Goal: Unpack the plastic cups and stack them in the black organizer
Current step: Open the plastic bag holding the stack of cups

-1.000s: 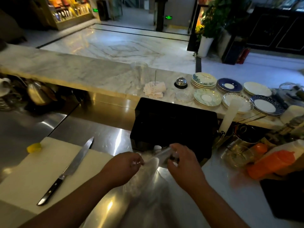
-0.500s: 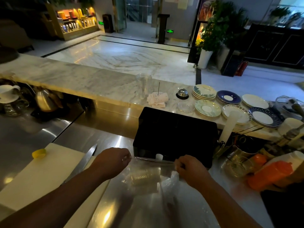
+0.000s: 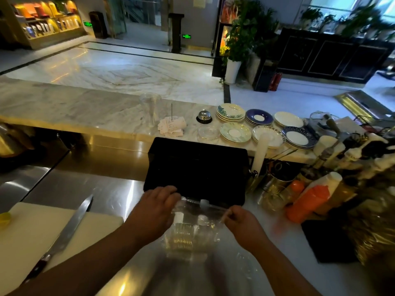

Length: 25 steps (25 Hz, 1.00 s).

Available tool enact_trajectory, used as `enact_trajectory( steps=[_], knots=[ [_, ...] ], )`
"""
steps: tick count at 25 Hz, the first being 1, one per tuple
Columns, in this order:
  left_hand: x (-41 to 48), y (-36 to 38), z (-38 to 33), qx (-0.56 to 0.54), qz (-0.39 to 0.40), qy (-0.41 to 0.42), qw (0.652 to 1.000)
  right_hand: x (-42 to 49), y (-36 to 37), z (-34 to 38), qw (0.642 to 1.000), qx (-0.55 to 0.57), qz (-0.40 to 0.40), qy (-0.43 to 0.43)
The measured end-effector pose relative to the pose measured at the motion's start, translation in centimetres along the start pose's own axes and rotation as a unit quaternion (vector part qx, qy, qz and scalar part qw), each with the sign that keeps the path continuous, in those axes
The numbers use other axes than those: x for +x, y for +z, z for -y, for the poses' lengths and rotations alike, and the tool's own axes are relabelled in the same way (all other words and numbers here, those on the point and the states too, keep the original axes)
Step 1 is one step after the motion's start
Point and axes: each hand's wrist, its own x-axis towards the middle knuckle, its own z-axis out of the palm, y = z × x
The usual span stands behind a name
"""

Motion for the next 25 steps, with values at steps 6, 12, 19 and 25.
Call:
enact_trajectory(
  steps=[6, 12, 19, 25],
  knots=[
    [3.4, 2.3, -6.9, 0.112, 0.055, 0.211, 0.97, -0.4, 0.2, -0.6, 0.996, 0.073, 0.021, 0.048],
    [5.7, 3.2, -9.3, 0.111, 0.037, 0.204, 0.972, -0.7, -0.4, -1.8, 0.996, 0.067, 0.033, 0.047],
    [6.4, 2.3, -9.9, 0.089, 0.036, 0.157, 0.983, -1.6, 0.0, -2.3, 0.991, 0.108, 0.05, 0.055],
    [8.5, -1.2, -8.9, -0.006, -0.003, 0.093, 0.996, -0.7, 0.5, -1.4, 0.996, 0.076, 0.01, 0.054]
  ],
)
